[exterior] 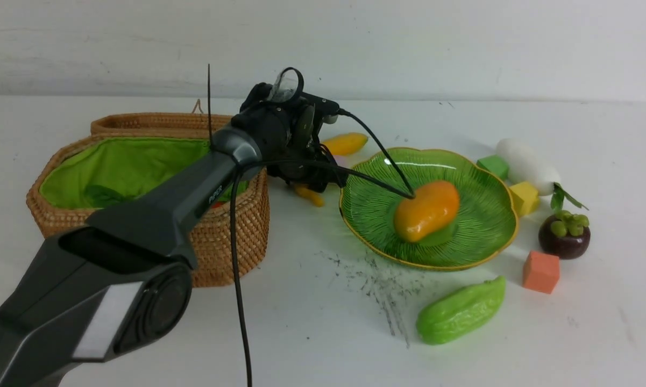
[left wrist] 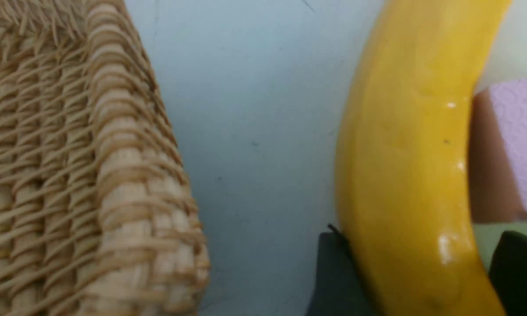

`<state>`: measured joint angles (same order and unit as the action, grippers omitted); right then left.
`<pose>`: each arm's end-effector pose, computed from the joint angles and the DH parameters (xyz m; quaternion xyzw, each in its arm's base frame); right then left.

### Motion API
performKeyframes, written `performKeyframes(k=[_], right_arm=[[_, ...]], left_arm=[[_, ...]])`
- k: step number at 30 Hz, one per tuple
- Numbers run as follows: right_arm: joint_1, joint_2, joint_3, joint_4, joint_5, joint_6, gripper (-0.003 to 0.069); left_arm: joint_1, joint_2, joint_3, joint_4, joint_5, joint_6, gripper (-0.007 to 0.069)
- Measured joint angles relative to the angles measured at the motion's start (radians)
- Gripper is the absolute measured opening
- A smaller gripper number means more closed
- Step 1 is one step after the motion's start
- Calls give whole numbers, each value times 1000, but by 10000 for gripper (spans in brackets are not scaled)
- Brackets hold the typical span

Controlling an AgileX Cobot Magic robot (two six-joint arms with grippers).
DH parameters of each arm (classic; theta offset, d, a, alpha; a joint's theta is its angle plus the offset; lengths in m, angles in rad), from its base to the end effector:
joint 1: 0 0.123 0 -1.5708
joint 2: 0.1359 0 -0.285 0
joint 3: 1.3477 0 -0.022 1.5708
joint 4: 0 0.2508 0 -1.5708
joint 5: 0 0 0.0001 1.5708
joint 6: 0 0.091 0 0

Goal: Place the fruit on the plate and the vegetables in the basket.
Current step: Use the left arm to grab a banana and put it into the right plate

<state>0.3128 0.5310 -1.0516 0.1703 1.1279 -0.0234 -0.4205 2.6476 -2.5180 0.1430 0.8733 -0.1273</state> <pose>0.0410 0.0279 0.4162 -0.1511 0.8487 0.1559 0.4823 0.5279 -0.2252 0.1627 0.1635 0.9305 -0.0227 0.3270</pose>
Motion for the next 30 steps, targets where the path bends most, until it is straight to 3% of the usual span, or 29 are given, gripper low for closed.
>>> performKeyframes(k=[4, 14, 26, 30], right_arm=[[0, 0, 0, 0, 0, 0, 236], [0, 0, 0, 0, 1, 0, 236], [0, 0, 0, -1, 1, 0, 236], [0, 0, 0, -1, 2, -8, 236]], left_arm=[[0, 0, 0, 1, -2, 0, 305], [0, -14, 0, 30, -39, -12, 306], [0, -74, 0, 212, -143, -267, 306], [-9, -124, 0, 218, -128, -279, 306]])
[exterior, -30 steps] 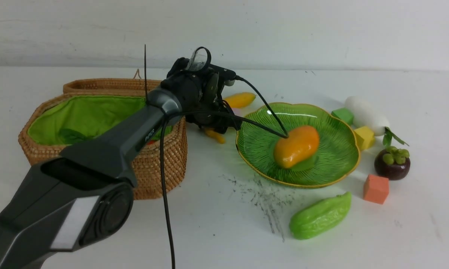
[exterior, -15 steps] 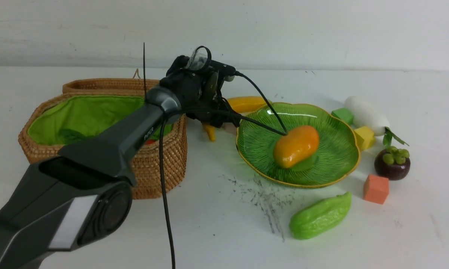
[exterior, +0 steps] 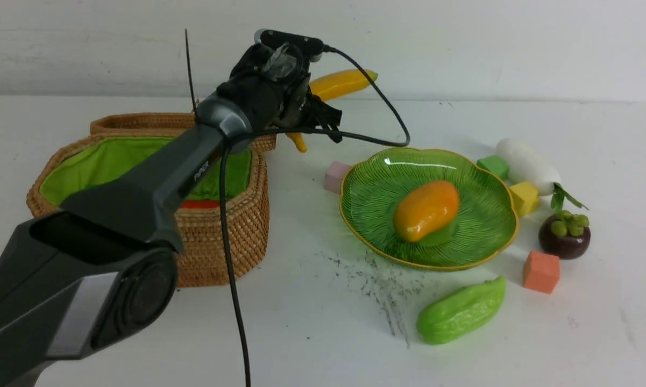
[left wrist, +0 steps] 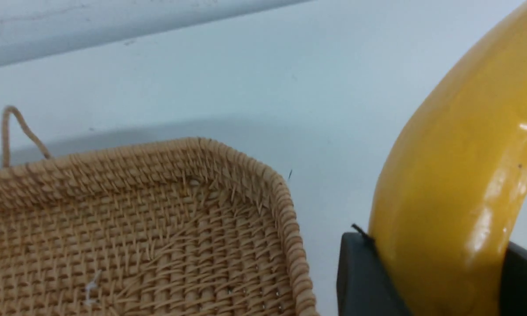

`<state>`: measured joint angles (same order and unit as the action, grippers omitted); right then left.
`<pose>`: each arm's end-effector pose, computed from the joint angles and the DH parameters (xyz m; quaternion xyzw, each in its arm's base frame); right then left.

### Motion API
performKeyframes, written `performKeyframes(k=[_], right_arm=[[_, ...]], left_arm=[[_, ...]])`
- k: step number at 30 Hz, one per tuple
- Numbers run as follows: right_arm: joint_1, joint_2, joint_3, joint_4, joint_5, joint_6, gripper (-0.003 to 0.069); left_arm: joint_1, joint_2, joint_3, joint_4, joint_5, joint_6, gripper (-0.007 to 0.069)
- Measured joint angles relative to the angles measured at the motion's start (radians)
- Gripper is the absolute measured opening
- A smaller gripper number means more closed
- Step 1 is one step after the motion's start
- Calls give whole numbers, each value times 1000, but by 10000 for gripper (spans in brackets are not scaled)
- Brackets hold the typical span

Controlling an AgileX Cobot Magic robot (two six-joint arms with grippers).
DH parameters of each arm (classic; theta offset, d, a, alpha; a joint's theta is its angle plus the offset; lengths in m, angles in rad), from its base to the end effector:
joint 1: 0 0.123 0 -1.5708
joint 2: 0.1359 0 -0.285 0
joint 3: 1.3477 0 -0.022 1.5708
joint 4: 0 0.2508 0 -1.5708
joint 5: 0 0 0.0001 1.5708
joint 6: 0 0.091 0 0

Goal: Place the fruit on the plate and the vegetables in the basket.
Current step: Use the left arm to grab a banana and put it into the right plate

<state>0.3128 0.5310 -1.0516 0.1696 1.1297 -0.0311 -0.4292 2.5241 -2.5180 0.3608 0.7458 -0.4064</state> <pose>0.0410 0.0279 0.4161 -0.1545 0.8486 0.1536 0.4821 0.5292 -0.2182 0.2450 0.0753 0.8837 -0.0219 0.4614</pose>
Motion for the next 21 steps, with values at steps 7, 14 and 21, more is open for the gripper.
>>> performKeyframes(k=[7, 14, 21], right_arm=[[0, 0, 0, -24, -31, -21, 236], [0, -2, -31, -37, 11, -21, 236], [0, -45, -88, -52, 25, -20, 236]], left_arm=[[-63, -145, 0, -17, 174, 133, 306], [-115, -238, 0, -182, 409, 395, 306], [-118, -204, 0, -383, 475, 477, 306]])
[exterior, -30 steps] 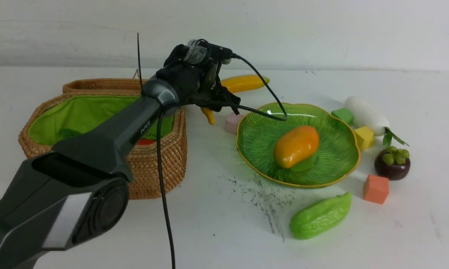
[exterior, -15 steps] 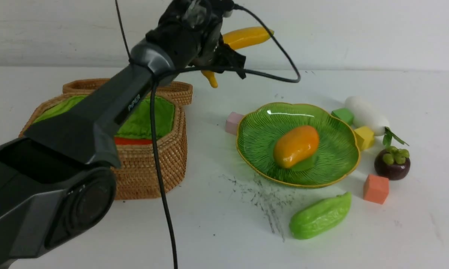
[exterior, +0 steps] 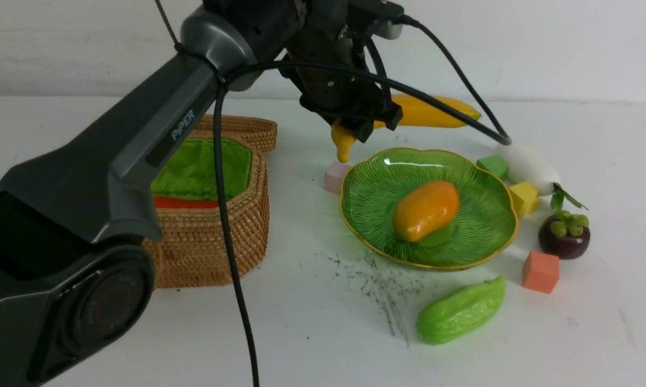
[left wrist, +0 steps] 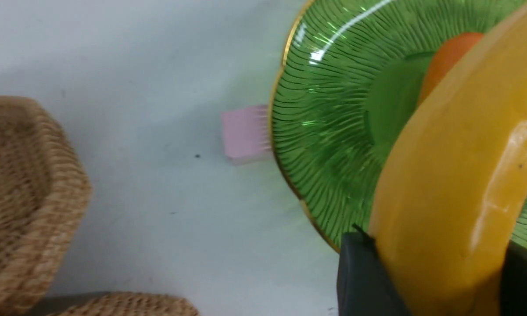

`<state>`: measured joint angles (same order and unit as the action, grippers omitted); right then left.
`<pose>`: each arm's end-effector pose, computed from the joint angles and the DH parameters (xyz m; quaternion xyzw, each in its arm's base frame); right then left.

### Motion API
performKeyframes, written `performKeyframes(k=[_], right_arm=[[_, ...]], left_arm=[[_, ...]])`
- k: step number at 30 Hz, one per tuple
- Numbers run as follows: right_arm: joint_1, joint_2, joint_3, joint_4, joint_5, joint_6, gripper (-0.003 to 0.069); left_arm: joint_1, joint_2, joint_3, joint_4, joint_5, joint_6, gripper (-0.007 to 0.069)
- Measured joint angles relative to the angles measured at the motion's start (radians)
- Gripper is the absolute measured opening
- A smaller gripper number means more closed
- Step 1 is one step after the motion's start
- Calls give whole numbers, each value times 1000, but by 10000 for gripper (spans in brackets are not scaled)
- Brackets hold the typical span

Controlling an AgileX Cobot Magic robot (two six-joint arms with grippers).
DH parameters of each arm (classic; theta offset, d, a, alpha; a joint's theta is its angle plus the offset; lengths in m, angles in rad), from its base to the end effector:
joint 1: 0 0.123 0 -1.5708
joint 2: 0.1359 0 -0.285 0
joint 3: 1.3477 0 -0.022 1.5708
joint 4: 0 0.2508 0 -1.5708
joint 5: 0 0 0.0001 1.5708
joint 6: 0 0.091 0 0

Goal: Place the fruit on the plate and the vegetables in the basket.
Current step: Use the left arm to grab a banana and put it into the right plate, then take a chayote with your right arm and place it on the basket on the left.

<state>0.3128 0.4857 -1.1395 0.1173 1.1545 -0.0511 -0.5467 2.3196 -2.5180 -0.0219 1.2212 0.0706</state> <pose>0.0174 0.0159 0.4383 -0.1605 0.8203 0.1286 0.5337 0.4337 -0.2661 0.3220 0.2882 0.9051 -0.0843 0.3009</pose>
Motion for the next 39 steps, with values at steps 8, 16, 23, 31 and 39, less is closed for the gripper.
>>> performKeyframes(k=[8, 16, 23, 31, 39], right_arm=[[0, -7, 0, 14, 52, 26, 236], [0, -7, 0, -34, 68, 58, 236], [0, -7, 0, -26, 85, 76, 236], [0, -7, 0, 35, 98, 77, 236], [0, 24, -1, 28, 113, 87, 236]], left_arm=[[-6, 100, 0, -12, -42, -71, 306], [-7, 120, 0, -12, -104, -71, 306], [-8, 133, 0, -12, -152, -71, 472], [-8, 137, 0, -8, -155, -78, 554], [-17, -7, 13, -31, 16, -128, 160]])
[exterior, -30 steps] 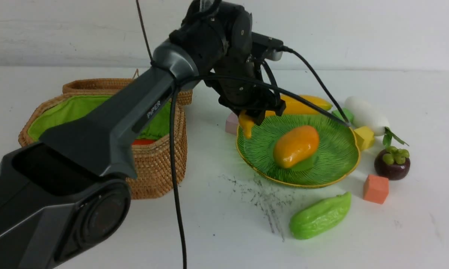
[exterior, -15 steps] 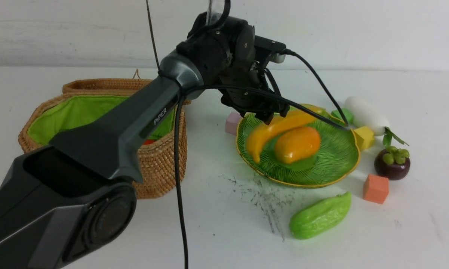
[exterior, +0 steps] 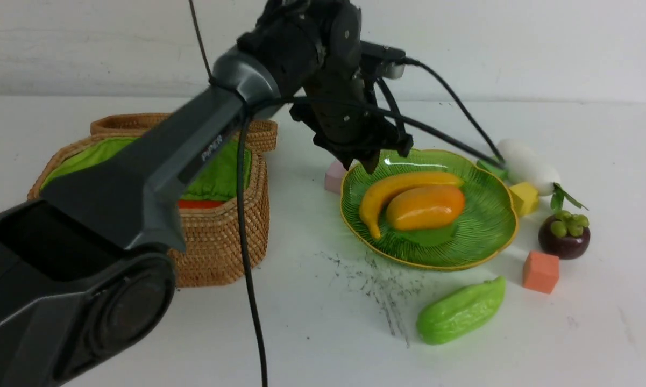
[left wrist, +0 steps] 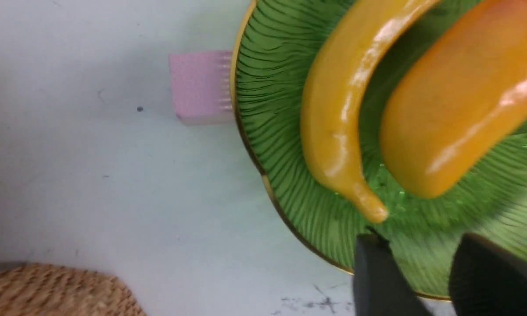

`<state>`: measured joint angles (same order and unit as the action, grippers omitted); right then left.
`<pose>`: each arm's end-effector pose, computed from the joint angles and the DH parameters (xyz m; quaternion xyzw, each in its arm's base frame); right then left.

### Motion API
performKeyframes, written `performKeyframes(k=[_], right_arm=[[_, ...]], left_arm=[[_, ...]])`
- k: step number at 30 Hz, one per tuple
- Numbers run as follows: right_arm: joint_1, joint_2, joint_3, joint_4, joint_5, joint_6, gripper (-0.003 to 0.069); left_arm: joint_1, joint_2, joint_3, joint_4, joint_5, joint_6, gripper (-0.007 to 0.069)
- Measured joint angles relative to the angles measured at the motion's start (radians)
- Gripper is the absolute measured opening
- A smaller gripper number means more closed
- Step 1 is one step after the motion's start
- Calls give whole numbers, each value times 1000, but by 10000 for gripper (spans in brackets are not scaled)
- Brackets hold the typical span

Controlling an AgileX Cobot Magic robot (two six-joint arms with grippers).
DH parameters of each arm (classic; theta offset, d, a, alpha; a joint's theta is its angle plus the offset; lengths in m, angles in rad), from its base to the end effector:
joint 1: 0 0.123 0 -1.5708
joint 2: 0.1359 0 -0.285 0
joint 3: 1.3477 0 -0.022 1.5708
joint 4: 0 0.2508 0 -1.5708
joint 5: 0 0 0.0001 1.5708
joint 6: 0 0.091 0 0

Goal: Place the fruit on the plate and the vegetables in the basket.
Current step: Take a chayote with your right arm and place it on the basket on the left.

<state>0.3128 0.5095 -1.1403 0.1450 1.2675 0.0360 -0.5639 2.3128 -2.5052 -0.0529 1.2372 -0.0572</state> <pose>0.0187 0.0192 0.4291 -0.1348 0.8598 0.1544 0.4678 0.4257 -0.2746 0.3210 0.2382 0.9228 -0.1174 0.2792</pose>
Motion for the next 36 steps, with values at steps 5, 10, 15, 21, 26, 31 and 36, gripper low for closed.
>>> performKeyframes(k=[5, 10, 15, 21, 26, 31, 36], right_arm=[[0, 130, -1, -6, -1, 17, 236], [0, 286, -1, -6, -15, 34, 237], [0, 414, -1, 3, -27, 65, 237], [0, 551, -1, 56, -92, 117, 238], [15, 693, -1, 108, -130, 174, 238], [143, 828, 0, 44, -199, 299, 243], [190, 944, 0, -78, -272, 468, 292]], left_arm=[[-63, -247, 129, 13, 0, 6, -13], [-111, -511, 367, 23, 0, -13, -13], [-110, -792, 718, 60, -4, -81, -13], [-110, -1198, 1201, 69, -204, -120, -13], [-110, -1584, 1557, 61, -439, -126, -13], [-110, -1804, 1697, 61, -522, -129, -13], [-110, -1825, 1710, 53, -530, -130, -13]])
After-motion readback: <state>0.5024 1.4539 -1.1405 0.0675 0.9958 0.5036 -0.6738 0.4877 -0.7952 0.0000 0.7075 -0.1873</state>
